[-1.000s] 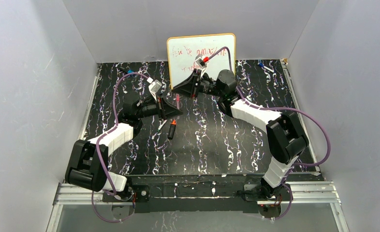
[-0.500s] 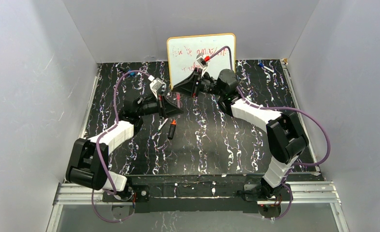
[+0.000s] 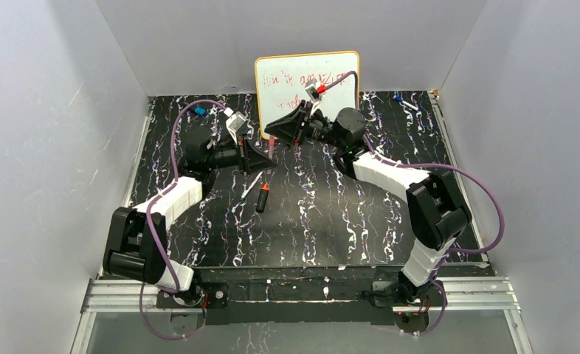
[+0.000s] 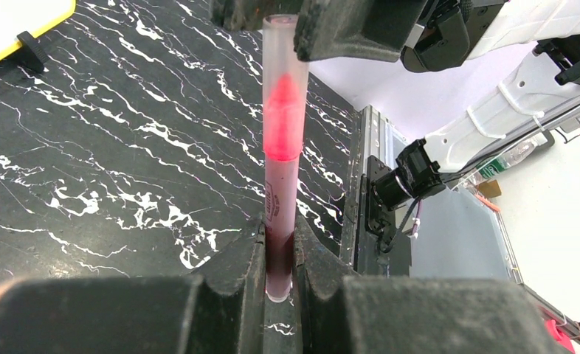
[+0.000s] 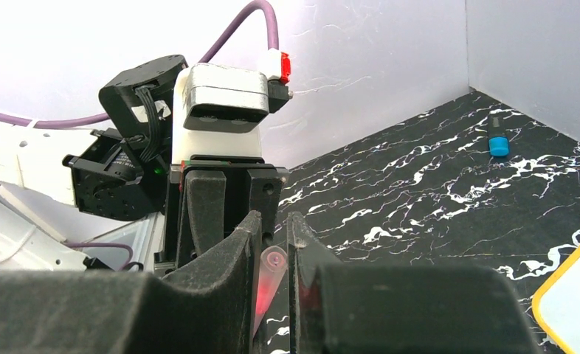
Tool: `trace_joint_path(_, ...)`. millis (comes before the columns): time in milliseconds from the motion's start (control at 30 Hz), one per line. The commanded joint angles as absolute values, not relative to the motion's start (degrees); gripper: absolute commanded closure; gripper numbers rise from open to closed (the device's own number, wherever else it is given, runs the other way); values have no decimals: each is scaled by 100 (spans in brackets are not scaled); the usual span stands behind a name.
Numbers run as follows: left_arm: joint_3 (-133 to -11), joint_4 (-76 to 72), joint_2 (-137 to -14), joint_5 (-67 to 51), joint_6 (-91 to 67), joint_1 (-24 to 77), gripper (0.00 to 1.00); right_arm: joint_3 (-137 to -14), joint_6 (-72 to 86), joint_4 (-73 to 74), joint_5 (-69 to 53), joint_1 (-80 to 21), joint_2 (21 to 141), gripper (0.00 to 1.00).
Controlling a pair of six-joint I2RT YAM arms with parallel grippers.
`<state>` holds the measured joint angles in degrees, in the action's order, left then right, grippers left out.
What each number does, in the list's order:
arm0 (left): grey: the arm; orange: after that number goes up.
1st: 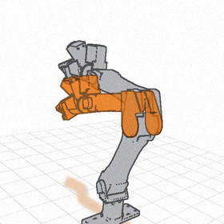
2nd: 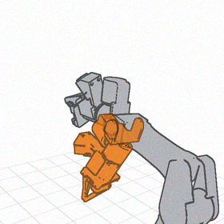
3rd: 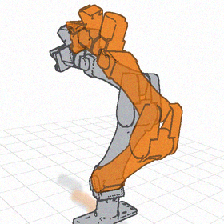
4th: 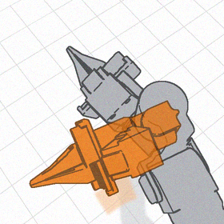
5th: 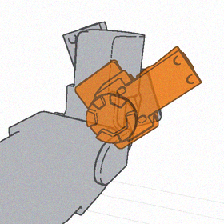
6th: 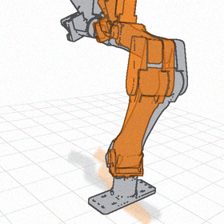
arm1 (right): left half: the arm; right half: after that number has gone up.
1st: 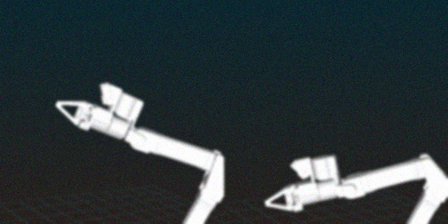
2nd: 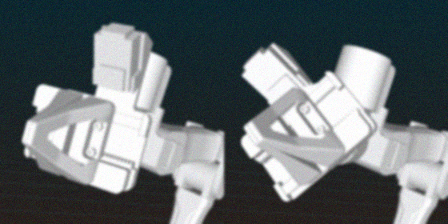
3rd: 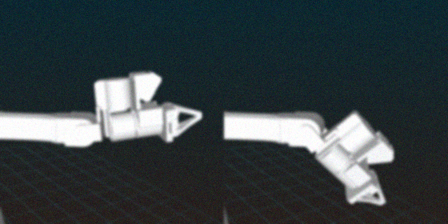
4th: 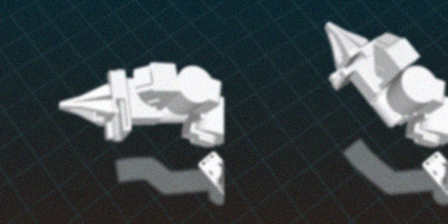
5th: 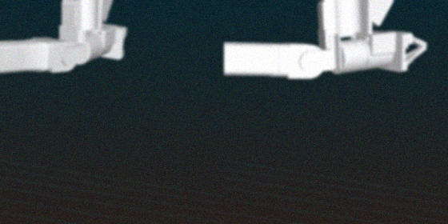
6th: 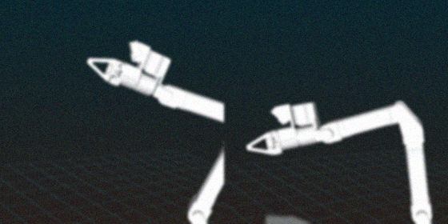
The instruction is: Insert the pens into the pen caps
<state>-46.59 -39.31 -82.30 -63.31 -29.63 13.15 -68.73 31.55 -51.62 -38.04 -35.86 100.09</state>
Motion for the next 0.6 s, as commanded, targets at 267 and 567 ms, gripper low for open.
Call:
trace_joint_path(267, -5456, -4839, -8120, -5645, -2944, 989, 100, -6461, 3198, -4434, -4738, -4138, 10188, 99)
trace_joint_path(567, -5464, -5040, -8065, -5530, -3043, 806, 100, -6334, 3199, -4429, -4766, -4271, 10289, 99)
